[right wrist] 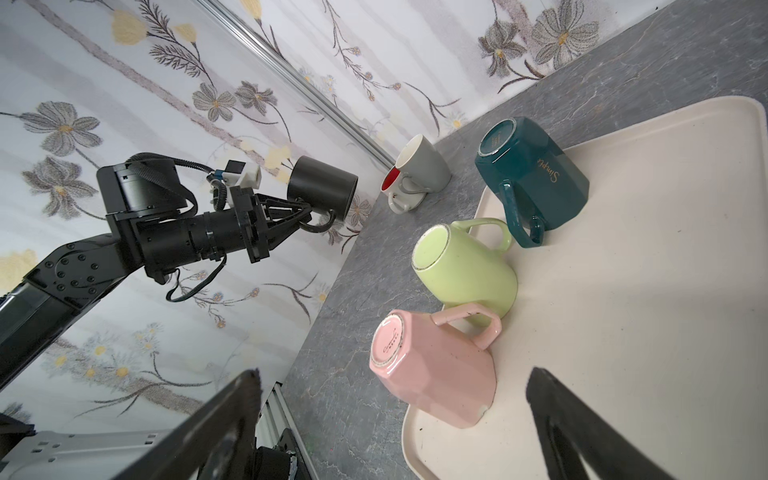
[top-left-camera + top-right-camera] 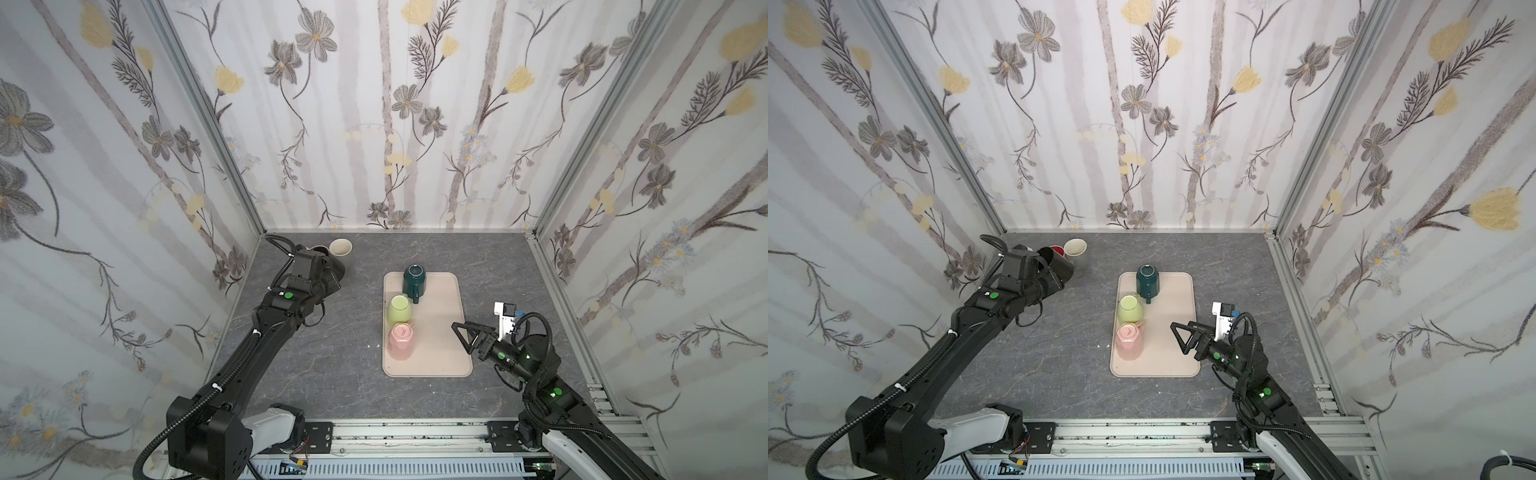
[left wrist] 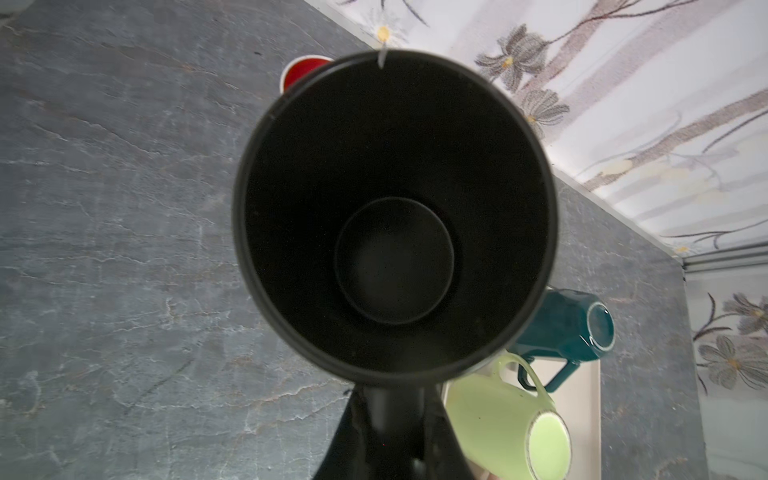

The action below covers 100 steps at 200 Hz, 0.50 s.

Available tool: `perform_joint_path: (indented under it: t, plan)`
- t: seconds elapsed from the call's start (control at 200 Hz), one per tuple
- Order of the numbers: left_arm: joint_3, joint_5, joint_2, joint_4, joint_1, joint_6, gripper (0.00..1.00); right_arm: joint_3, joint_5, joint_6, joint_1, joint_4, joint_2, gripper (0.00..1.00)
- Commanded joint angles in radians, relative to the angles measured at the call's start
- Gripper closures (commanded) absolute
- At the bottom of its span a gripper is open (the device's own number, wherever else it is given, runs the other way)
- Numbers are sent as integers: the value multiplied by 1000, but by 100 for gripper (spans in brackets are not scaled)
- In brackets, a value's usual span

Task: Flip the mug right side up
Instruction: 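Carry the black mug off the tray with the left gripper while the right draws back, then lower the black mug upright beside the red-lined mug and open the left gripper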

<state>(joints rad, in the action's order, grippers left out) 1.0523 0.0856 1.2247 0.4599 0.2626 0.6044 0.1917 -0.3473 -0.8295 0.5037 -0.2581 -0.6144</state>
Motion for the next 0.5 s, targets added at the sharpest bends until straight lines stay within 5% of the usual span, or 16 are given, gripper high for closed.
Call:
perform_joint_path:
  t: [0.0,0.495]
  plan:
    - [16,85,13,-79,-48,-15,100,-17,-24,-28,1,16,39,0]
    - [115,236,209,-112,-191,-121,100,-52,4,-58,1,135,198,0]
